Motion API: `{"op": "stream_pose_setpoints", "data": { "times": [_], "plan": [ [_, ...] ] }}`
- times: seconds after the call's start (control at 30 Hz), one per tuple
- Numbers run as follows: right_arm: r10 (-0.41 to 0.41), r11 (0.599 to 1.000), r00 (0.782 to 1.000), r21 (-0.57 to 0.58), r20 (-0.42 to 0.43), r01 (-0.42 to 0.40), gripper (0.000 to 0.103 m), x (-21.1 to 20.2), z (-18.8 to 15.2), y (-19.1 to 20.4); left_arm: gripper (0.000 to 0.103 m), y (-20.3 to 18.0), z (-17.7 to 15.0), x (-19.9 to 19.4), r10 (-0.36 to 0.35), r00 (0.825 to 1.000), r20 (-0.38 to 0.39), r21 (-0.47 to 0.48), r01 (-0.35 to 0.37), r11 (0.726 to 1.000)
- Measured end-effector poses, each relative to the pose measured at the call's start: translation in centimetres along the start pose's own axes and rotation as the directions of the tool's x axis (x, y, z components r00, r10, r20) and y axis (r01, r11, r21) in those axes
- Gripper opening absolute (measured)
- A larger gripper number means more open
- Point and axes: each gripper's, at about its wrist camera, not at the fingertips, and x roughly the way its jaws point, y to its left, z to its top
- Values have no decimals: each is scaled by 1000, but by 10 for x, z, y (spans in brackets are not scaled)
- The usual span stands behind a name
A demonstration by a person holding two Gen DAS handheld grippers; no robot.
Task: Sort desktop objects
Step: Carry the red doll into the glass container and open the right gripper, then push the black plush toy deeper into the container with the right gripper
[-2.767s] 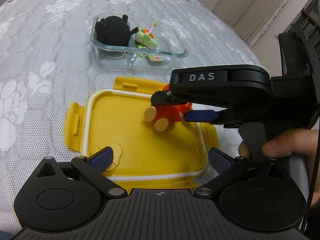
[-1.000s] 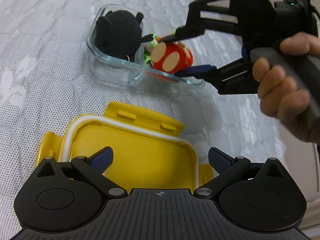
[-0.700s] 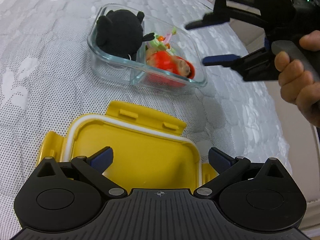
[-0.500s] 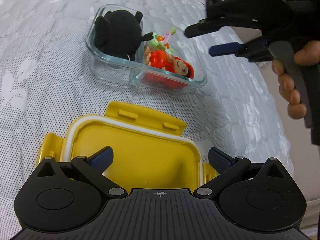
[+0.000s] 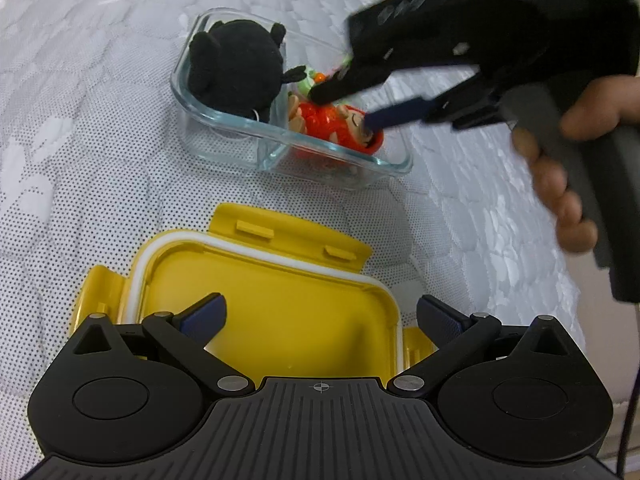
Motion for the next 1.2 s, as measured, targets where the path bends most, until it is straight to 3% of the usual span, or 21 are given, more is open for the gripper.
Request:
{"op": "stream_pose_setpoints", "data": {
  "times": [0.13, 0.23, 0.37, 0.5, 0.7, 0.87, 0.97, 1.13, 1.2],
  "plan": [
    [-38, 999, 995, 33, 96, 35, 50, -6, 9, -8, 103, -1, 0, 0, -5, 1000, -2, 1, 5, 1000],
    [-83, 995, 982, 62, 169, 73, 30, -5, 14, -12, 103, -1, -1, -1, -8, 1000, -2, 4, 8, 1000],
    [82, 997, 960, -16, 266, -81, 27, -14, 7, 16, 103, -1, -1, -1, -9, 1000, -2, 6, 9, 1000],
    [152, 984, 968, -125, 202, -128, 27, 0, 10, 55, 103, -1, -1, -1, -11, 1000, -2, 8, 11, 1000],
    [272, 961, 953, -95, 132, -262, 26, 12, 3, 71, 103, 0, -1, -1, -17, 1000, 0, -1, 17, 1000],
    [156, 987, 987, -51, 39, -154, 26, 27, 5, 66, 103, 0, -1, -2, -21, 1000, 0, -4, 20, 1000],
    [177, 984, 984, 4, 3, -177, 24, 31, 4, 52, 103, 0, 0, -2, -22, 1000, -2, -9, 22, 1000],
    [135, 991, 989, 8, -55, -135, 26, 37, -6, 40, 103, -1, -1, -2, -18, 1000, -5, -1, 18, 1000],
    [155, 988, 988, 8, -24, -155, 26, 31, -9, 38, 103, -1, -1, -2, -17, 1000, -5, -1, 17, 1000]
  ]
}}
